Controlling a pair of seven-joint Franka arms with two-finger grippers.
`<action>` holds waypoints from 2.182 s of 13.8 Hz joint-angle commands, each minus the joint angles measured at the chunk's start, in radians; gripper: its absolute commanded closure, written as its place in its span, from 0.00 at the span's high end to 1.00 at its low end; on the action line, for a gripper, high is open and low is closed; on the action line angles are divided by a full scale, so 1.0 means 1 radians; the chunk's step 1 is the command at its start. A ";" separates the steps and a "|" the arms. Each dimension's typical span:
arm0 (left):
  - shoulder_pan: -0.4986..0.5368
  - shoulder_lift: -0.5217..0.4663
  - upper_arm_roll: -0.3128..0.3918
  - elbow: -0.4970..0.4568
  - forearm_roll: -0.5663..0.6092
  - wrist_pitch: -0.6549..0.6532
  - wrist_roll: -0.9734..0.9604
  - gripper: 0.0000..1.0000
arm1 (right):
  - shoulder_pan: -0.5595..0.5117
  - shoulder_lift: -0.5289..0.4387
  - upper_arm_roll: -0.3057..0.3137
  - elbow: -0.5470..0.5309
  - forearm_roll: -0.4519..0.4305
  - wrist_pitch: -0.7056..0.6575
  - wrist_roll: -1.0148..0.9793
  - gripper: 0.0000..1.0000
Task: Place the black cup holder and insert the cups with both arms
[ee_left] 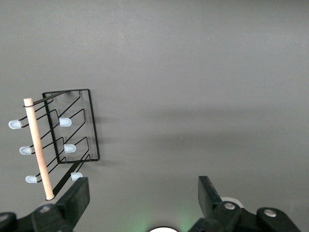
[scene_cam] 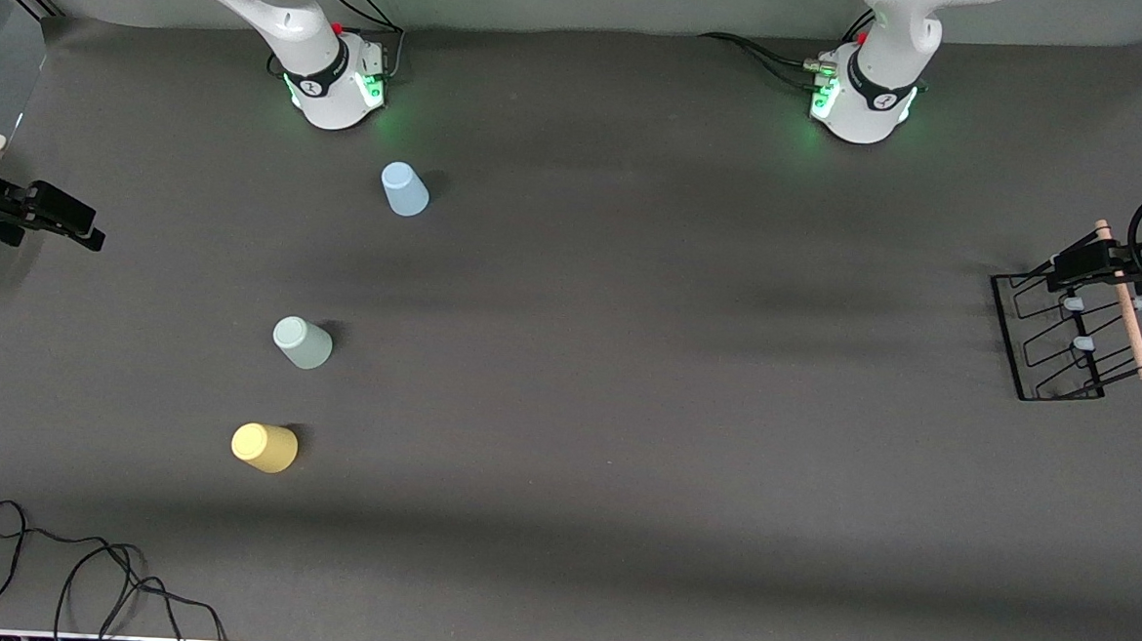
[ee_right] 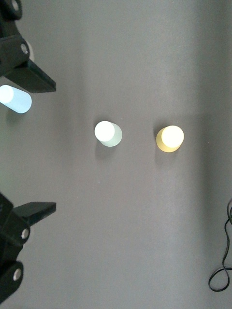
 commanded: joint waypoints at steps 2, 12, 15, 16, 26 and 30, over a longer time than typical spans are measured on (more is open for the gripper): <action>0.001 -0.017 -0.001 -0.008 -0.012 -0.012 0.003 1.00 | 0.012 0.000 -0.010 0.015 0.018 -0.018 0.020 1.00; 0.004 -0.018 0.000 -0.010 -0.010 -0.024 0.024 1.00 | 0.013 -0.012 -0.004 0.013 0.018 -0.018 0.020 1.00; 0.070 -0.018 0.005 -0.010 0.005 -0.066 0.113 1.00 | 0.013 -0.012 -0.007 0.012 0.018 -0.018 0.019 1.00; 0.104 -0.018 0.005 -0.011 0.007 -0.069 0.160 1.00 | 0.013 -0.012 -0.007 0.015 0.018 -0.018 0.017 1.00; 0.290 0.035 0.006 -0.034 0.143 0.011 0.365 0.99 | 0.018 -0.018 -0.002 0.013 0.016 -0.040 0.020 1.00; 0.323 0.106 0.005 -0.036 0.158 0.069 0.383 0.99 | 0.030 -0.015 -0.002 0.012 0.013 -0.040 0.020 1.00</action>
